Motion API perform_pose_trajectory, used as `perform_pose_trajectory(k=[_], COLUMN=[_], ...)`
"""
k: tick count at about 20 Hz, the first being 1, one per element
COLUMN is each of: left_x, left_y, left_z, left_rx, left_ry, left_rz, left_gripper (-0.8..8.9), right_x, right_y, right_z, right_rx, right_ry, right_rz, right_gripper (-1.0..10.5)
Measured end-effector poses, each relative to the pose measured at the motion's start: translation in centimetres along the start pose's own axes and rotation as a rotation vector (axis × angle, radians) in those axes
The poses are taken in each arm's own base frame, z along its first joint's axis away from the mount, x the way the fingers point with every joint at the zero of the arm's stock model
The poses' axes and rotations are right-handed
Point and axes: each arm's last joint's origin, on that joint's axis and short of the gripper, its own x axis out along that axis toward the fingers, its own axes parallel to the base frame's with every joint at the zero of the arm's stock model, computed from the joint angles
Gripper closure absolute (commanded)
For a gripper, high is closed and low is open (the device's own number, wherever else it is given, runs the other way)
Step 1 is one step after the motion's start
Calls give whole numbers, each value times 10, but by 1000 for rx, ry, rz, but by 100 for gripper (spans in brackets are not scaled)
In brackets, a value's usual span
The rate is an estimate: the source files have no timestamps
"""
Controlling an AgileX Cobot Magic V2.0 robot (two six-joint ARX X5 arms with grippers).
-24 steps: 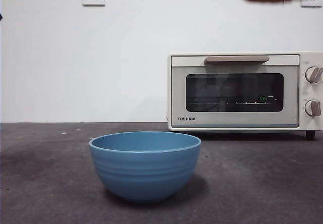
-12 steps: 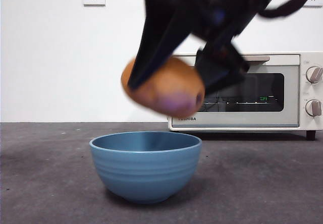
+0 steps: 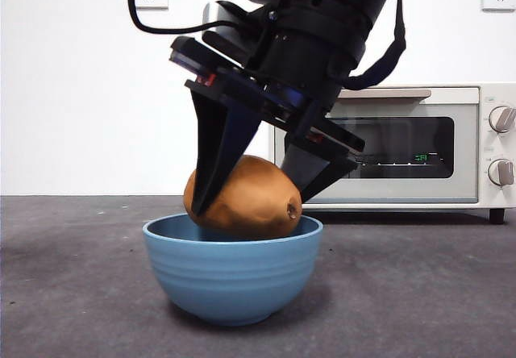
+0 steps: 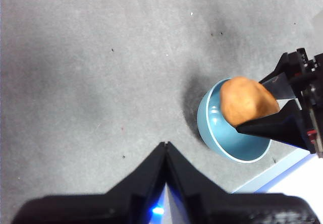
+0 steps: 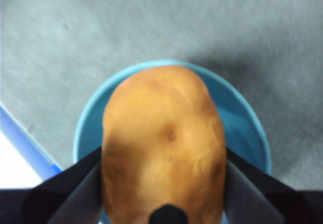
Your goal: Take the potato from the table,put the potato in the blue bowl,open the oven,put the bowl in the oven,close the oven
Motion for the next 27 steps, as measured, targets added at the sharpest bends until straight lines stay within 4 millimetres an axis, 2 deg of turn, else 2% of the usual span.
perform_pose_trajectory(k=[2,5,6,10,12,14,15,16,18,19,20,23,24,27], left_x=[0,0,0,0,1,5,8,12,22,28,35,56,64,92], left_y=[0,0,0,0,0,-2,-3,-5,-10,-14,-18,-39,-47,-76], left_z=[0,1,3,9,15,22,26,32,44,51,59,92,105,148], left_rx=[4,11,19,27,19,19,15,17,23,30,38,87,108,171], left_ry=[0,-11,-25,-79,-118,-147,-155,-162,-154,-140,-117,-77,-71,-66], left_rz=[-1,-1,-1,-3,-21,-53,-70,-91,-136,-156,-171,-204,-210,-245], left_gripper=[818,818,818,818,819,819,819,819,819,819,819,819,819,819], right_x=[0,0,0,-6,-29,-70,-93,-115,-151,-166,-180,-218,-228,-246], right_y=[0,0,1,5,9,16,17,16,10,6,1,-10,-12,-19], right_z=[1,1,1,5,8,9,7,2,-15,-24,-35,-69,-79,-107], right_rx=[-1,14,16,11,-4,-25,-29,-31,-15,2,23,97,121,192], right_ry=[-6,-8,-7,-27,-97,-200,-259,-310,-369,-384,-401,-449,-459,-450], right_rz=[1,2,2,27,3,-43,-88,-137,-231,-283,-342,-477,-503,-565], right_gripper=[616,314,279,289,290,291,325,430,727,841,891,908,961,958])
